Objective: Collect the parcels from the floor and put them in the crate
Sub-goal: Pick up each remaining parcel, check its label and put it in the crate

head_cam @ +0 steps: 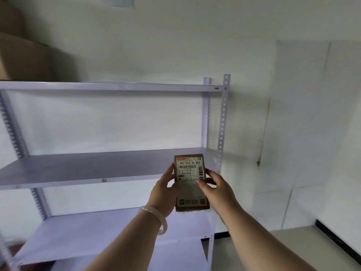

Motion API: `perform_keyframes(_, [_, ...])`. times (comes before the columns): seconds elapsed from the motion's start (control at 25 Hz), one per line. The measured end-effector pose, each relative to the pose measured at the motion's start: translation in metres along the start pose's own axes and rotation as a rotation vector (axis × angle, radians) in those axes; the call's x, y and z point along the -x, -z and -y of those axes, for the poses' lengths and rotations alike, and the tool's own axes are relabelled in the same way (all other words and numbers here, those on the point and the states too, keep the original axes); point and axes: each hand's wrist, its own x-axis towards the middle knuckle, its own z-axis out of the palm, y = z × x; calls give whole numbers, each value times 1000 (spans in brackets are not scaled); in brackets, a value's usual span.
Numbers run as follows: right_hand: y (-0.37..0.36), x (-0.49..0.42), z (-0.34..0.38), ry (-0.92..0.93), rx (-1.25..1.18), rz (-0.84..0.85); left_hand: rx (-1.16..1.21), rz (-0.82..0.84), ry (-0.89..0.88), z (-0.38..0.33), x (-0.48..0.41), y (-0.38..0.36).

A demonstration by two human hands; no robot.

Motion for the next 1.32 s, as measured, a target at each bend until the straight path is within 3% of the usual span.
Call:
perform_keyframes(0.32, [-146,17,68,126,-25,166,-76,-190,-30,1,30,166])
perform_keyframes(0.72, [-389,61,113,76,-118,371,-108,-369,66,50,63,406])
perform_keyframes(0.96, [-464,63,104,39,-73,440,-92,-413,151,93,61,471])
perform_keyframes(1.32, [-540,5,58,-41,-90,536,-158,-436,286,133,4,505])
